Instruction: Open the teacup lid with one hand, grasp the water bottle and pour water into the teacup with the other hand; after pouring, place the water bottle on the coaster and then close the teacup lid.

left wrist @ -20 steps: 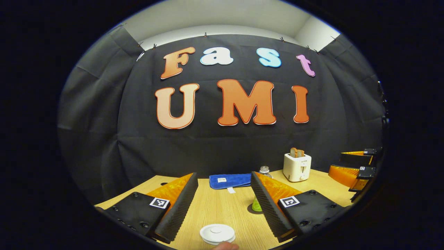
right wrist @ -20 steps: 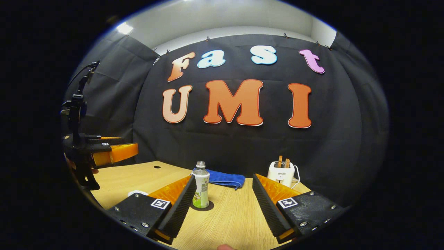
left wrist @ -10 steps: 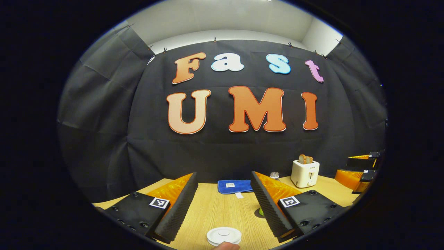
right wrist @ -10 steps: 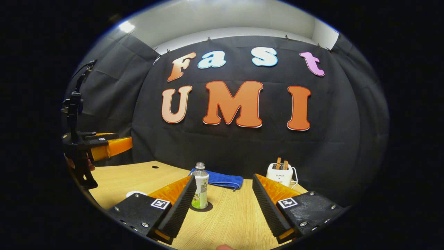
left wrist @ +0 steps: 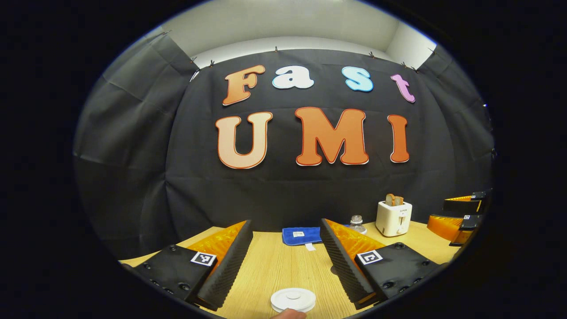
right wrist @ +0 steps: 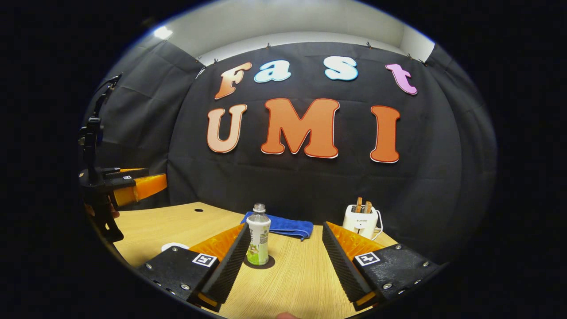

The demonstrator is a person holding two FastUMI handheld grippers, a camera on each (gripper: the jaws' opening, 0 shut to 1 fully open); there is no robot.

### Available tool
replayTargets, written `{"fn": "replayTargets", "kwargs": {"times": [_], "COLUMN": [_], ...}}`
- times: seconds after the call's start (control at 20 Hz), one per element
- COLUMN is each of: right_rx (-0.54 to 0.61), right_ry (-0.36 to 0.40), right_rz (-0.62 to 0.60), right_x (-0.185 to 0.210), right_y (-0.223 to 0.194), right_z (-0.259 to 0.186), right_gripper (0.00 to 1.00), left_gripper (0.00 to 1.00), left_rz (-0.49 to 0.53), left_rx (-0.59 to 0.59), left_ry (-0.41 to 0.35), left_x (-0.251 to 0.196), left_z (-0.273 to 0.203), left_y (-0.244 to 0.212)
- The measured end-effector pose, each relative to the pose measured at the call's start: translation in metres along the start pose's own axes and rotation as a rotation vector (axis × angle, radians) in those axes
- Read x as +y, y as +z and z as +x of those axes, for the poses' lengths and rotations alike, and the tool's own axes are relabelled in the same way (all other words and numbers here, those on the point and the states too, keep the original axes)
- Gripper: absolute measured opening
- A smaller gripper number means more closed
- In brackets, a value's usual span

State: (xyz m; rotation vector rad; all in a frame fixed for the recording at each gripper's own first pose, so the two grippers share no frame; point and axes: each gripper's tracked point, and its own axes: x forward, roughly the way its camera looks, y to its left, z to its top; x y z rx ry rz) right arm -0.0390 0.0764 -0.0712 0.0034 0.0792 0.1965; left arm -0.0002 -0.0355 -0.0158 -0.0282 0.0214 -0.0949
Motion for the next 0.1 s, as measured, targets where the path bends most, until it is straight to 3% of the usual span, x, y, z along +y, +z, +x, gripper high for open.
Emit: {"fn": "replayTargets", "kwargs": {"times": [0.1], "right_rx": [0.004], "right_ry": [0.007], "right_rz": [0.003], "right_x": [0.0029], "right_y": [-0.0005], "right_z": [0.0012], "right_gripper": [0.97], "left_gripper": [0.95], "left_rz": [-0.004], "left_rx": [0.002], "left_ry": [0.002], "left_x": [0.0013], "left_z": [-0.0002], "left_y": [-0.0018]}}
